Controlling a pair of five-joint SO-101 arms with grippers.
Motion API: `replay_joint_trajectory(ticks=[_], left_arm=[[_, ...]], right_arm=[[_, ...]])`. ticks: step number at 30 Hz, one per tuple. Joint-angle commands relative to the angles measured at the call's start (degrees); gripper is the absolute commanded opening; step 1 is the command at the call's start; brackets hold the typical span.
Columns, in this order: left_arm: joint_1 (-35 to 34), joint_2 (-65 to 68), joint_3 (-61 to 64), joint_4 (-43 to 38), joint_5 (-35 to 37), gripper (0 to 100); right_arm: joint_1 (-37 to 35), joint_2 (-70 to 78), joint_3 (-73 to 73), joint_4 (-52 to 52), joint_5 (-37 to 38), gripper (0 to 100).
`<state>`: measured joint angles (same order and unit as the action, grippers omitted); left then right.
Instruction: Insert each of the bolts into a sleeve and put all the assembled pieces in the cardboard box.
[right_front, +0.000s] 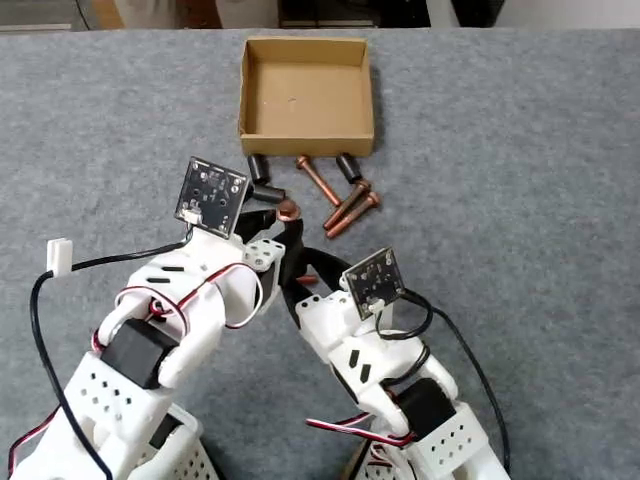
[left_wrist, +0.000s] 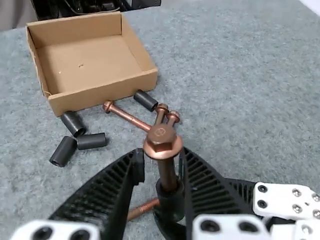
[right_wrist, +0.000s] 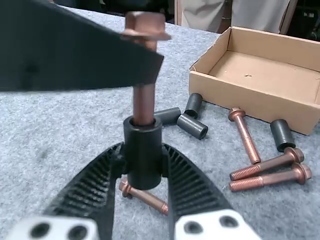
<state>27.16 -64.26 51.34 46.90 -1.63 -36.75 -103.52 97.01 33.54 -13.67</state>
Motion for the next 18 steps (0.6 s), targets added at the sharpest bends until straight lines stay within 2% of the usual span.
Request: replay_joint_trajectory(ticks=[1,6,12,18], left_arm=[[-0.88,0.04,-3.25,0.18,-0.26,13],[-1.23,0.04,-3.96,1.05,-0.26,14],[-1.49,0.48,-10.37,10.99,-0.35,14],[-11.78,0.4,-16.35,16.62,0.0,13]], right_arm=[[-0.66,-4.18,-0.22,-0.09,-0.35,1.9],[-0.57,-4.18,-0.22,-0.09,-0.35,1.9],[0.66,-4.35,-0.22,-0.44,-0.35,1.9],[7.16,-4.09,-2.95,-0.44,-0.62,0.1]])
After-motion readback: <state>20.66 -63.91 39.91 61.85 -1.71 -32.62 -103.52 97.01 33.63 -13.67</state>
